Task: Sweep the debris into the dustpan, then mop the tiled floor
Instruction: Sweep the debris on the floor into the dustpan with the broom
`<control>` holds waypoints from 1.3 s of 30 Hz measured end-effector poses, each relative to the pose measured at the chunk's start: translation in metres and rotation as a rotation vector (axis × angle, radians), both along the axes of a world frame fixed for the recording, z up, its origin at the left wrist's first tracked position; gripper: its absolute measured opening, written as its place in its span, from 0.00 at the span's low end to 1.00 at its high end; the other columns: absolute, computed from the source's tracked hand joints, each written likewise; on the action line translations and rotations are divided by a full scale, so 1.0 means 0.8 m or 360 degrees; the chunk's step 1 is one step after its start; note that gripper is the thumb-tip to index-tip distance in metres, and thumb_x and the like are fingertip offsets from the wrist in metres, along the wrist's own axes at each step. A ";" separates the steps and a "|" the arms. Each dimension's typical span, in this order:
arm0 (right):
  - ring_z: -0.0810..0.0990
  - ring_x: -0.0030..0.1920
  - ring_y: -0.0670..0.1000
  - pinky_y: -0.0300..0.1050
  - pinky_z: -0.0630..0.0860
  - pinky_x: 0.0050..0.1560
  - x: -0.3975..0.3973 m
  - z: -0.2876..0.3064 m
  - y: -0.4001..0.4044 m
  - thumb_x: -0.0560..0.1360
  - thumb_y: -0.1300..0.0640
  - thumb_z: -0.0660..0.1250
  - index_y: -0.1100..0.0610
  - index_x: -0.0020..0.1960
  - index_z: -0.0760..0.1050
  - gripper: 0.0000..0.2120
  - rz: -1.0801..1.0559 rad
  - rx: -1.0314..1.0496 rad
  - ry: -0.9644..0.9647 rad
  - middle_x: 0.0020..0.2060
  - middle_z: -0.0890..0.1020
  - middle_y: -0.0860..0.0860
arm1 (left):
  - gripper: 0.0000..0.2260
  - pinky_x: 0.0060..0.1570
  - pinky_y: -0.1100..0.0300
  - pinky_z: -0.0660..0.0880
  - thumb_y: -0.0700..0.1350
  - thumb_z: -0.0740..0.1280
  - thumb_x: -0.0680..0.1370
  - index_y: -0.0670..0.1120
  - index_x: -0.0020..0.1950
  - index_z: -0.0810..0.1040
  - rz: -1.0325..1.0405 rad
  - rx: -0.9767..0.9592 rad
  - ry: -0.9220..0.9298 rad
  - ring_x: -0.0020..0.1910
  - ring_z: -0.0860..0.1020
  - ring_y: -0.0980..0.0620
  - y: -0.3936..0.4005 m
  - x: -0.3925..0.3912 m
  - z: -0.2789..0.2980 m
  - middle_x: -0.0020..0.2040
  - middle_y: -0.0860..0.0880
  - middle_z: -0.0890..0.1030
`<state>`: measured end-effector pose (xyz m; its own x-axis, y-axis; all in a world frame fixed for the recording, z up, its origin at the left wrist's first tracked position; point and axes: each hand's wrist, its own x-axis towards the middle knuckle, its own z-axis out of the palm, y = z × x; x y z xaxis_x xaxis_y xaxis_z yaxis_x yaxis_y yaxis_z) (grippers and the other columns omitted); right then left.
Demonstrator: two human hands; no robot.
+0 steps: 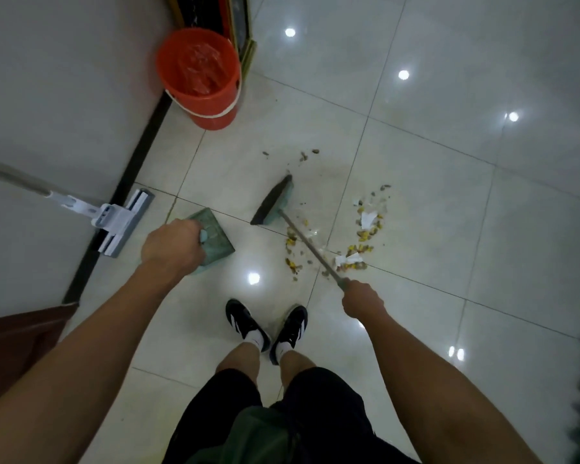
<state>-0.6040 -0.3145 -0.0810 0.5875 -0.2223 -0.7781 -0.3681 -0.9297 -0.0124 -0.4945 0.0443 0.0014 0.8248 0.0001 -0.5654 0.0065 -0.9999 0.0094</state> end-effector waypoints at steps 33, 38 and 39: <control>0.80 0.43 0.55 0.41 0.74 0.35 0.156 0.034 0.099 0.81 0.56 0.59 0.65 0.54 0.76 0.13 -0.0568 0.0336 -0.0263 0.49 0.82 0.60 | 0.11 0.39 0.57 0.71 0.46 0.69 0.74 0.47 0.55 0.80 -0.0245 -0.0113 -0.0064 0.42 0.80 0.42 -0.007 0.167 0.013 0.48 0.43 0.83; 0.81 0.50 0.59 0.44 0.73 0.42 0.249 0.008 0.167 0.81 0.56 0.59 0.64 0.56 0.75 0.12 -0.0495 0.0329 -0.0269 0.52 0.81 0.60 | 0.10 0.40 0.55 0.72 0.42 0.66 0.75 0.46 0.56 0.80 -0.0255 -0.0156 -0.0082 0.47 0.81 0.39 0.043 0.232 -0.001 0.50 0.42 0.82; 0.81 0.50 0.58 0.43 0.72 0.41 0.265 0.003 0.178 0.81 0.57 0.59 0.64 0.57 0.75 0.12 -0.0492 0.0328 -0.0268 0.52 0.81 0.60 | 0.10 0.40 0.56 0.72 0.42 0.65 0.75 0.46 0.55 0.80 -0.0252 -0.0170 -0.0084 0.46 0.81 0.39 0.050 0.242 -0.003 0.49 0.42 0.82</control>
